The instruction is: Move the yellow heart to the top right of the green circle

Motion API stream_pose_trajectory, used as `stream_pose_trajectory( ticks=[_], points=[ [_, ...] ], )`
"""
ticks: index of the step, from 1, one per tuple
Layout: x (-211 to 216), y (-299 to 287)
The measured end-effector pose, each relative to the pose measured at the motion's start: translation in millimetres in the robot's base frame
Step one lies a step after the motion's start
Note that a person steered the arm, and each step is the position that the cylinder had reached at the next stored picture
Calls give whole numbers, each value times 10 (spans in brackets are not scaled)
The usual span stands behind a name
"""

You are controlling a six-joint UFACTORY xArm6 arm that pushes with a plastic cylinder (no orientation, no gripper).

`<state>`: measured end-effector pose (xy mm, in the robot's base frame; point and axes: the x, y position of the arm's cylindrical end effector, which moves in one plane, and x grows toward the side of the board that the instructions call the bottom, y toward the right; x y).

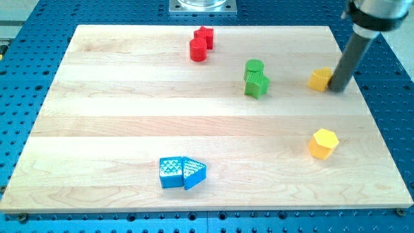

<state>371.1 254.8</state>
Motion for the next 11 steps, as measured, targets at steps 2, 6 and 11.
stream_pose_trajectory(
  ticks=[2, 6, 11],
  points=[
    [323, -19],
    [-540, -270],
    [-990, -700]
  ],
)
